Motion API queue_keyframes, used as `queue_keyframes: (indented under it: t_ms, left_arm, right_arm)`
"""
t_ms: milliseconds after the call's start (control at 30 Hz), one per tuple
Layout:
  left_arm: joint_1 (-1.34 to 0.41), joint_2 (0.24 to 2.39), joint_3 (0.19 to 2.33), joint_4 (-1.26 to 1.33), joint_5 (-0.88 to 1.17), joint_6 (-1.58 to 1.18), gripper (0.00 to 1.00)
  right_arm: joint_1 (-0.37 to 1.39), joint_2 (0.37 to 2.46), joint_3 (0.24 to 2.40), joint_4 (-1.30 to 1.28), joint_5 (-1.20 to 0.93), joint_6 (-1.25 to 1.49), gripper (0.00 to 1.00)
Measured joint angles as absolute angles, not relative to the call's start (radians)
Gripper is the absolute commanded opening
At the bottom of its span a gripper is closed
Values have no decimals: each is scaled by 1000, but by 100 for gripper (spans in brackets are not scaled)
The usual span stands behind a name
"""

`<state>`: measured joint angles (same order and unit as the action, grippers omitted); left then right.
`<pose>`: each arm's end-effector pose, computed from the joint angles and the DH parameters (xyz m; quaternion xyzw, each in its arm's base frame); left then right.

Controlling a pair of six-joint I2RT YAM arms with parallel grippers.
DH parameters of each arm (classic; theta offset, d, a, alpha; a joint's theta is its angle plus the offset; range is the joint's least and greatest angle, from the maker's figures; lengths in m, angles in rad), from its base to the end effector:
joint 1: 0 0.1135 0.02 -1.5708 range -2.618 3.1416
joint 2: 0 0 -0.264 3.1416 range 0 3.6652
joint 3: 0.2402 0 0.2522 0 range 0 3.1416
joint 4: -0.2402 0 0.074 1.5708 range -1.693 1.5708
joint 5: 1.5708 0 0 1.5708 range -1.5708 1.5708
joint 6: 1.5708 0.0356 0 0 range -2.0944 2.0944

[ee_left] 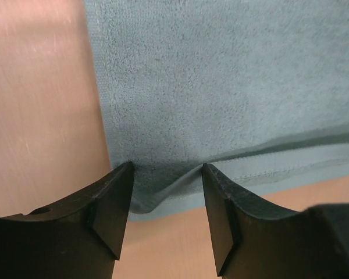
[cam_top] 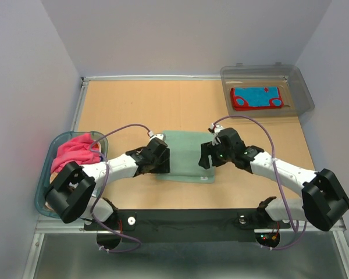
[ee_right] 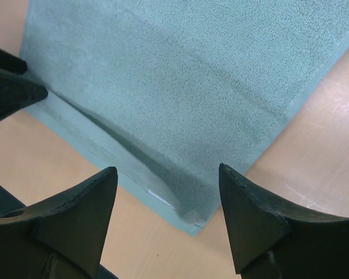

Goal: Fold and stack the towels
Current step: Fold the towel

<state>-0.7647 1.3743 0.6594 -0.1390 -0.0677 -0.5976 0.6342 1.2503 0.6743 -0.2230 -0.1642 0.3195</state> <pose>0.1927 -0.1815 0.1746 0.0663 0.9336 -0.1962 0.2923 0.1988 0.1534 0.2027 -0.1752 0.9071 0.2397 0.2984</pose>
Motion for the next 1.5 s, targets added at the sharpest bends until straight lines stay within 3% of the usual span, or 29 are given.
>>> queue_keyframes:
  t_ms: [100,233,633,833,1500]
  left_arm:
    - [-765,1347,619,-109,-51,-612,61]
    - [-765,1318,583,-80,-33,-630,61]
    - [-780,1161,516,-80,1,-682,62]
    - [-781,1095,489,-80,24,-713,62]
    - [-791,1143,381,63,57,-860,52]
  right_arm:
    - [634,1291,698,-220,-179,332,51]
    - [634,1343,704,-216,-203,349,38]
    - [634,1353,575,-184,-314,397,28]
    - [634,1263,495,-172,-324,439,28]
    - [625,1204,443,-145,-123,611,21]
